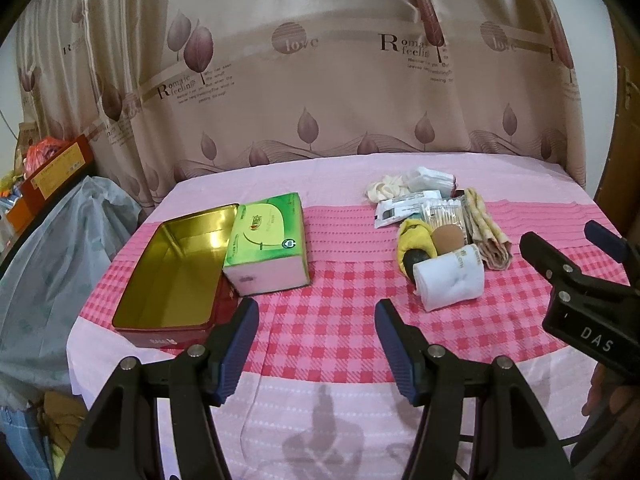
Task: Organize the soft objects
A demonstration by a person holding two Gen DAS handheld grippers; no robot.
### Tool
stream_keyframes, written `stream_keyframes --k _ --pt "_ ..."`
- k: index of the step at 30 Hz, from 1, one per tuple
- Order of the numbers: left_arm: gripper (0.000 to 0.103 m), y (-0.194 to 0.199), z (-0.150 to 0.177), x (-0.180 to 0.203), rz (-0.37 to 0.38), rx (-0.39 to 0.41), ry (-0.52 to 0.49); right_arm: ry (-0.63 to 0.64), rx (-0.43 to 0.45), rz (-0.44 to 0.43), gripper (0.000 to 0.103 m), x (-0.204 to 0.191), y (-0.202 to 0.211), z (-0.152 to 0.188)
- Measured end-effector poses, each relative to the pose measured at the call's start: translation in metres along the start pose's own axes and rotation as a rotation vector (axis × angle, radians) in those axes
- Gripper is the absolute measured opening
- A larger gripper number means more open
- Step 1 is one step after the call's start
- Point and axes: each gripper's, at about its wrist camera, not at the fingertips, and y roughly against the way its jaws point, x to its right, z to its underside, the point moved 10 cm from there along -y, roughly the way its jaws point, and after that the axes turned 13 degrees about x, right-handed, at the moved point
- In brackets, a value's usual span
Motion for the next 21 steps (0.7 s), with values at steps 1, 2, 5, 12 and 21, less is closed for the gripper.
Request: stream_keyframes --k 1,2,5,12,21 --pt "0.062 -0.0001 -0.0001 -0.0004 0.001 0.0 0.001 0.002 -0.001 0.001 0.103 -0.0001 -0.0002 -0.0002" --pt "0.062 -0.0002 -0.0001 0.0 0.003 0.001 0.002 0.002 -0.002 0.0 0.103 0.0005 -0.0001 -0.0003" --pt "0.062 0.0002 0.0007 -0.0002 0.002 0.001 0.001 -0.006 -0.001 0.0 0.103 0.0003 -0.0011 0.0009" --pt "0.062 0.0001 0.0046 -0.0023 0.002 -0.006 0.007 -0.007 -0.004 -0.003 0.103 0.0009 -0.0006 0.0019" --pt "0.062 -0.0022 0.0061 -0.0034 0.004 -0.02 0.01 -0.006 -0.002 -0.004 0.103 0.0002 0.0008 0.0017"
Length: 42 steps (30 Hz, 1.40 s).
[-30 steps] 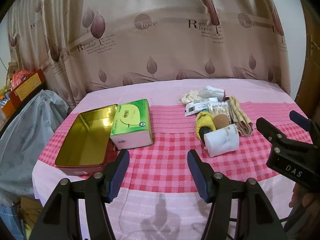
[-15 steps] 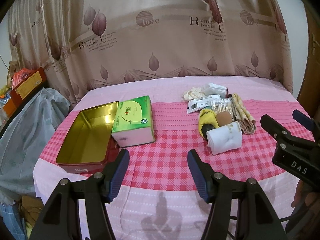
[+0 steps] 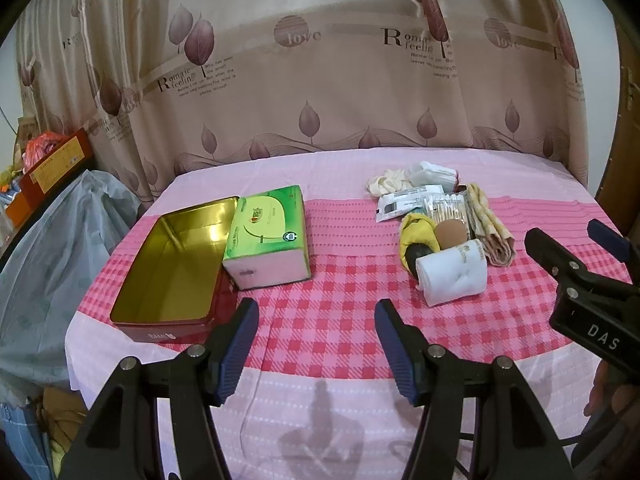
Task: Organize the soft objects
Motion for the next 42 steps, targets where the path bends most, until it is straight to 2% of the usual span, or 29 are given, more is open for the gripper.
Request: stream_keyframes --k 20,23,27,29,32,42 --pt "0.062 -0.012 0.009 -0.002 0.01 -0.048 0.015 0.021 -0.017 -0.012 0.101 -0.006 0.0 0.003" --pt "0.062 -0.013 0.01 -0.002 0.01 -0.053 0.013 0.025 -0.025 -0.013 0.096 -0.004 -0.002 0.005" --pt "0.062 -0.018 0.012 -0.003 0.014 -0.057 0.003 0.036 -0.056 -0.002 0.082 0.002 -0.01 0.011" --pt "0.062 -0.022 0.014 -0.004 0.014 -0.061 0.0 0.04 -0.07 0.0 0.078 0.005 -0.014 0.014" --pt "0.062 -0.029 0.016 -0.006 0.018 -0.071 -0.005 0.054 -0.09 0.004 0.077 0.012 -0.026 0.017" --pt "0.062 -0.059 0.024 0.007 0.098 -0.109 -0.038 0.063 -0.211 0.019 0.075 0.026 -0.085 0.04"
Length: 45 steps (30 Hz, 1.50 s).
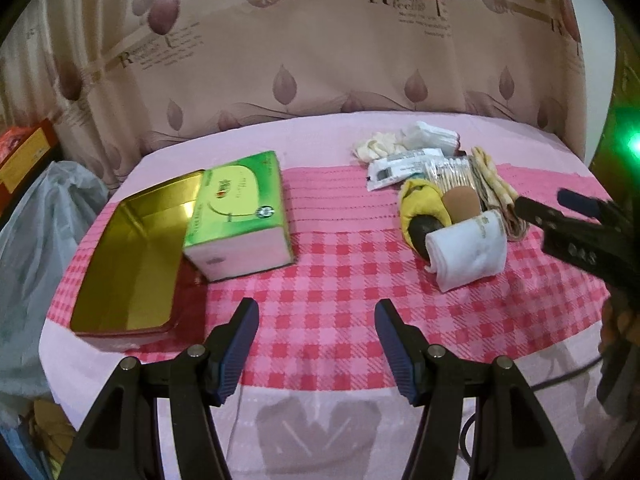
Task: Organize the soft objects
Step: 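Grasp the striped towel with the right gripper while the left tool approaches the pile, then grasp the white rolled cloth with the left gripper while the right gripper holds the towel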
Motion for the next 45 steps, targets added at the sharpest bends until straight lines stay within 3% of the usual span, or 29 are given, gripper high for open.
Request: stream_keyframes --k 10,18,24,31,39,45 --pt "0.062 -0.037 0.001 0.016 0.044 -0.041 -0.056 0.019 -0.065 0.003 0.075 0.006 -0.057 0.005" --pt "0.062 -0.056 -0.01 0.029 0.087 -0.034 -0.084 -0.016 -0.085 -0.042 0.04 0.012 -0.07 0.016" --pt "0.062 -0.065 -0.012 0.047 0.151 -0.031 -0.098 -0.054 -0.067 -0.052 0.025 0.02 -0.06 0.017" --pt "0.062 -0.079 -0.007 0.063 0.192 -0.072 -0.11 -0.098 -0.054 -0.07 0.023 0.027 -0.037 0.013" --pt "0.062 -0.083 -0.012 0.07 0.217 -0.063 -0.111 -0.139 -0.05 -0.051 0.023 0.039 0.004 0.019" --pt "0.062 -0.082 -0.013 0.088 0.332 -0.083 -0.107 -0.181 -0.058 -0.045 0.023 0.047 0.01 0.026"
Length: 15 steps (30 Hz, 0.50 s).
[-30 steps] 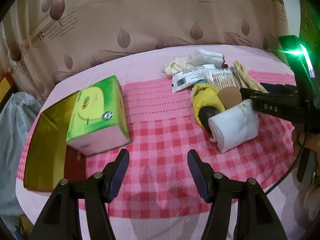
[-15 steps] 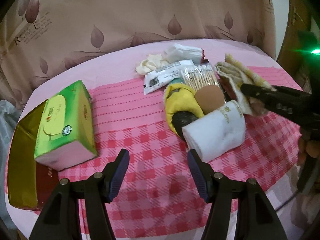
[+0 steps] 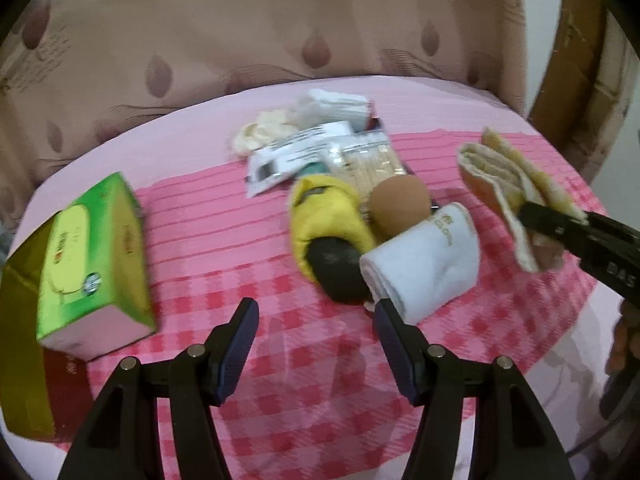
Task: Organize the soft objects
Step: 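Grasp the white rolled cloth with the left gripper while the right gripper holds the towel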
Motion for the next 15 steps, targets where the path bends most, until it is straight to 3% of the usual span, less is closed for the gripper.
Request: stream_keyframes --k 10,15 --pt "0.062 0.005 0.011 0.049 0.139 -0.024 -0.133 0.015 -0.023 0.03 0.023 0.008 -0.002 0.003" --pt "0.062 0.01 0.009 0.062 0.206 -0.023 -0.136 0.006 -0.003 0.072 0.023 0.024 0.004 -0.006"
